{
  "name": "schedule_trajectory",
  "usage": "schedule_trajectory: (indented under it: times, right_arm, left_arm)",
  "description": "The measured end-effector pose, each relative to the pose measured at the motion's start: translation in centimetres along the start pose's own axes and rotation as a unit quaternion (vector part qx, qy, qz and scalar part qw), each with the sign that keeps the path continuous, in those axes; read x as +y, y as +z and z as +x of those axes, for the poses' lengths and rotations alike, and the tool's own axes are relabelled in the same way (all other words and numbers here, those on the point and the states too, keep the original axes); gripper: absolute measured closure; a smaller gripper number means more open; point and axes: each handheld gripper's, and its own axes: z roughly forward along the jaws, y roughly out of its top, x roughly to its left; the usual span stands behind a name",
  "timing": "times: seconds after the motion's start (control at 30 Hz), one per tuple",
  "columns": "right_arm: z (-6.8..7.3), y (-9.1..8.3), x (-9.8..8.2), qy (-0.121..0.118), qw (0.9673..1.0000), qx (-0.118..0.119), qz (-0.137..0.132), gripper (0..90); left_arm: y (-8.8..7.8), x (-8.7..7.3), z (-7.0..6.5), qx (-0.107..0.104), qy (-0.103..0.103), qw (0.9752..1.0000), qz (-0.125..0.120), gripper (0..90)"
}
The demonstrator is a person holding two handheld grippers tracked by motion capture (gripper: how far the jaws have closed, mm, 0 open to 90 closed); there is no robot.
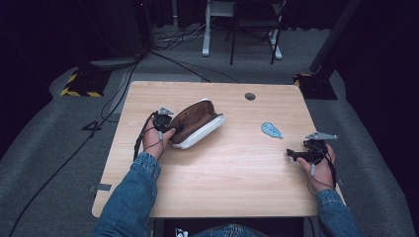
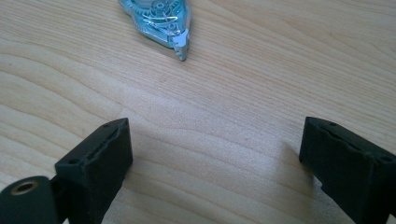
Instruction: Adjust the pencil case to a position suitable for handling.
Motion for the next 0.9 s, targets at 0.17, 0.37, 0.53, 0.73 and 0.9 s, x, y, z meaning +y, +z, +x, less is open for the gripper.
schedule_trajectory:
  times: [0.17, 0.37, 0.53, 0.73, 0.9]
  right_arm:
    - [0.0, 0.0, 0.0, 0.0, 1.0, 0.0, 0.0, 9.9]
    - [0.0, 0.0, 0.0, 0.0, 1.0, 0.0, 0.0, 9.9]
    - [0.0, 0.0, 0.0, 0.0, 1.0, 0.0, 0.0, 9.9]
    - [0.0, 0.0, 0.0, -0.001, 1.0, 0.0, 0.0, 10.0]
    - [0.0, 0.0, 0.0, -0.001, 1.0, 0.001, -0.001, 10.1]
  left_arm:
    - [-0.1, 0.0, 0.0, -0.003, -0.001, 1.0, 0.002, 83.0]
    - [-0.4, 0.2, -0.2, -0.005, 0.003, 1.0, 0.001, 84.4]
    - [-0.9, 0.4, -0.4, -0.008, 0.004, 1.0, 0.001, 84.7]
    - [-1.7, 0.7, -1.1, -0.021, 0.003, 0.9998, -0.005, 84.9]
    - [-2.5, 1.2, -2.5, -0.04, 0.014, 0.9991, -0.004, 84.9]
